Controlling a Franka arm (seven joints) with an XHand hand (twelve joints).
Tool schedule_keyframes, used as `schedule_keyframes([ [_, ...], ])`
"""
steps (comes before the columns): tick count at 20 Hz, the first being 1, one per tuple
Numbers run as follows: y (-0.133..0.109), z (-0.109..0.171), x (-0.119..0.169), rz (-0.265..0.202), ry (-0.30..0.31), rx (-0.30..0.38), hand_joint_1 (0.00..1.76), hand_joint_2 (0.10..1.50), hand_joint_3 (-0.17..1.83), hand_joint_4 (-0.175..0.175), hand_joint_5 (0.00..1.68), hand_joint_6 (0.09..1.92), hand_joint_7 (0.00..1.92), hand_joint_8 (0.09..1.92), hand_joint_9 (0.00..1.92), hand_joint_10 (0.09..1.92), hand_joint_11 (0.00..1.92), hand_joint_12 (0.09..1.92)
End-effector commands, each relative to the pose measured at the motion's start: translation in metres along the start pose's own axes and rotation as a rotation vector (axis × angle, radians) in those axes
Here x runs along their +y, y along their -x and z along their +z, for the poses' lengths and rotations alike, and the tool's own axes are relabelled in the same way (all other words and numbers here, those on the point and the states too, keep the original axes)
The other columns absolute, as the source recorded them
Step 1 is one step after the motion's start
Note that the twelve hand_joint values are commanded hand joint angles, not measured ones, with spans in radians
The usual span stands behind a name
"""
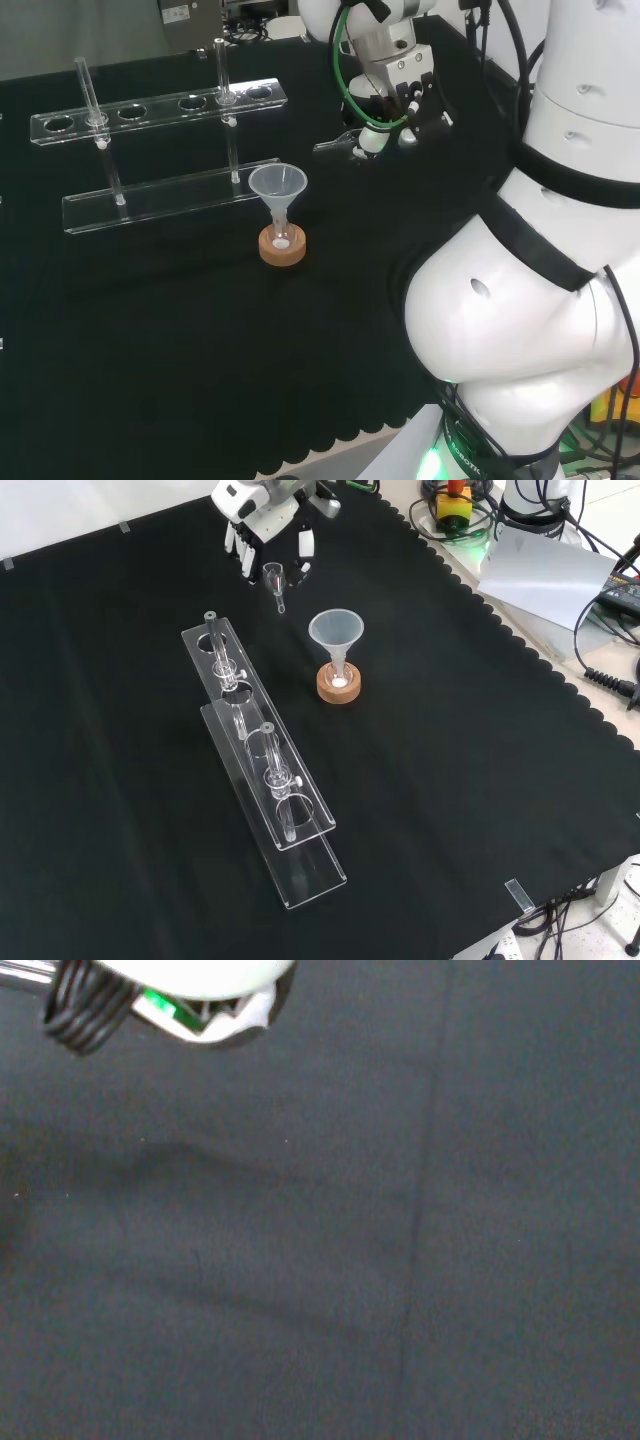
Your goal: Put the weighing funnel back on the table.
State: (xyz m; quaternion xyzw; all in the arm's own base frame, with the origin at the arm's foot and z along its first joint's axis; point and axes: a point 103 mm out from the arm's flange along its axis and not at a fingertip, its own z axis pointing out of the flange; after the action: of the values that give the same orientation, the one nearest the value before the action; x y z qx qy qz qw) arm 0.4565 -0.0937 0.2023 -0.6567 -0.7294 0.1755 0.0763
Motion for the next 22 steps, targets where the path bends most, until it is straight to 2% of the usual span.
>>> schedule_keyframes([
  [1,0.010,0.012,0.019,-0.007,0.010,0.048,1.09,0.68,0.73,0.175,1.14,0.94,1.08,0.67,1.15,0.34,0.81,1.11],
  [7,0.011,0.031,0.036,-0.003,-0.008,0.067,1.09,0.68,0.74,0.175,1.14,0.94,1.08,0.67,1.15,0.34,0.81,1.11],
  [16,0.009,0.055,0.049,0.004,0.029,0.101,1.09,0.68,0.74,0.175,1.14,0.94,1.07,0.67,1.15,0.35,0.81,1.11],
  [22,0.005,0.075,0.057,-0.015,-0.001,0.099,1.09,0.67,0.74,0.175,1.14,0.94,1.06,0.67,1.14,0.34,0.81,1.11],
])
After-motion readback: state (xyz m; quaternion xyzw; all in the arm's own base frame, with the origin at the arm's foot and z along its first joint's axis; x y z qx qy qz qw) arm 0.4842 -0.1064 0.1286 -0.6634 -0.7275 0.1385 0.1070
